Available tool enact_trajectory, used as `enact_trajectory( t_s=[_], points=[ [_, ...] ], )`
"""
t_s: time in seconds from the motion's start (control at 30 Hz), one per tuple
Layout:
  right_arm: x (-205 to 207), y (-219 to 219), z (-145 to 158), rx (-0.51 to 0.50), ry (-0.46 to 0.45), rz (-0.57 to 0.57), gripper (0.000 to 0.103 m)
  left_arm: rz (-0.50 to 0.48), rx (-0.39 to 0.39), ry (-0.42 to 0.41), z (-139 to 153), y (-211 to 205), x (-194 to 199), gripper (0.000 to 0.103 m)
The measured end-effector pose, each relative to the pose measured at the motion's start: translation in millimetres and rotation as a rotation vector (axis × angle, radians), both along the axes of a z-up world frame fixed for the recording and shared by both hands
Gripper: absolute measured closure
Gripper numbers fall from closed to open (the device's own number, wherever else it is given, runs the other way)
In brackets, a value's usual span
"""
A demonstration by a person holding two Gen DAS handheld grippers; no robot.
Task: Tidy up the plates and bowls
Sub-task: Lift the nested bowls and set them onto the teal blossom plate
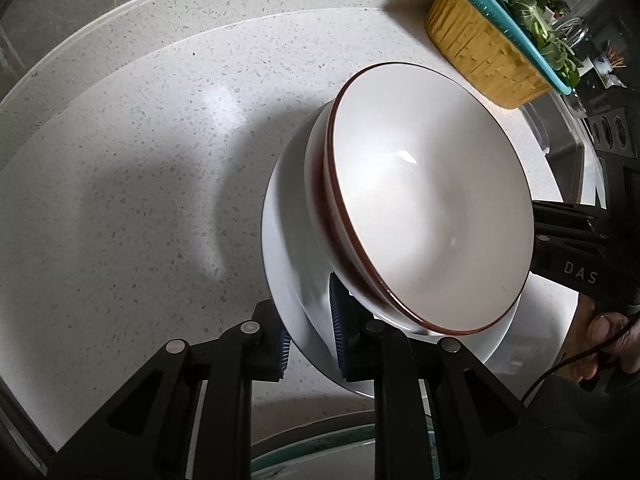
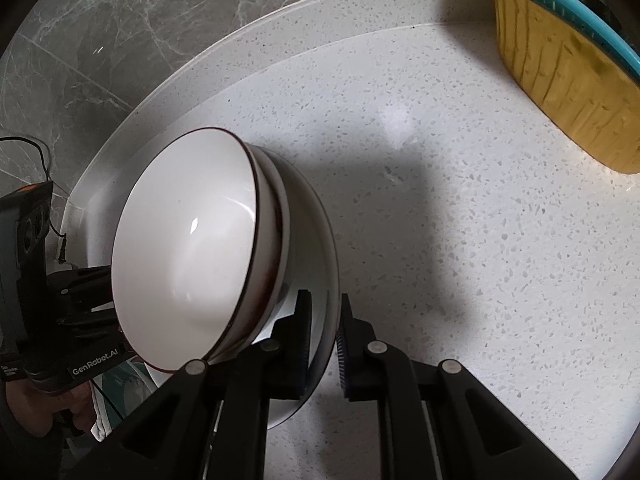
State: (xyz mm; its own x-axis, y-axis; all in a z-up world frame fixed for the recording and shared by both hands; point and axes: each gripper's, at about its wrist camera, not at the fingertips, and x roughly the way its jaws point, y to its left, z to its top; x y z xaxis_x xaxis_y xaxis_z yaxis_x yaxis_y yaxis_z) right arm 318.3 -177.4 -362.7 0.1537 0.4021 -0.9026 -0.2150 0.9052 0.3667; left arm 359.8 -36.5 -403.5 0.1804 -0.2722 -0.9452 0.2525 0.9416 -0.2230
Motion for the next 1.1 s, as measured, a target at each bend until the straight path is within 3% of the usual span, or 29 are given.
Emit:
enact_trajectory(
  t_s=[0.27, 0.73, 1.1],
  points=[
    [-6, 1, 19, 0.005, -0.028, 0.024, 0.090, 0.023, 0.006, -0.049, 33, 15, -21, 0.087],
    [-47, 34, 58, 0.033, -0.078, 0.155, 0.089, 0.132, 0.029, -0.121, 86, 62, -99, 0.087],
    [-101, 63, 62, 0.017, -0.055, 0.249, 0.088, 0.182, 0.014, -0.086, 78, 97, -178, 0.087]
  ],
)
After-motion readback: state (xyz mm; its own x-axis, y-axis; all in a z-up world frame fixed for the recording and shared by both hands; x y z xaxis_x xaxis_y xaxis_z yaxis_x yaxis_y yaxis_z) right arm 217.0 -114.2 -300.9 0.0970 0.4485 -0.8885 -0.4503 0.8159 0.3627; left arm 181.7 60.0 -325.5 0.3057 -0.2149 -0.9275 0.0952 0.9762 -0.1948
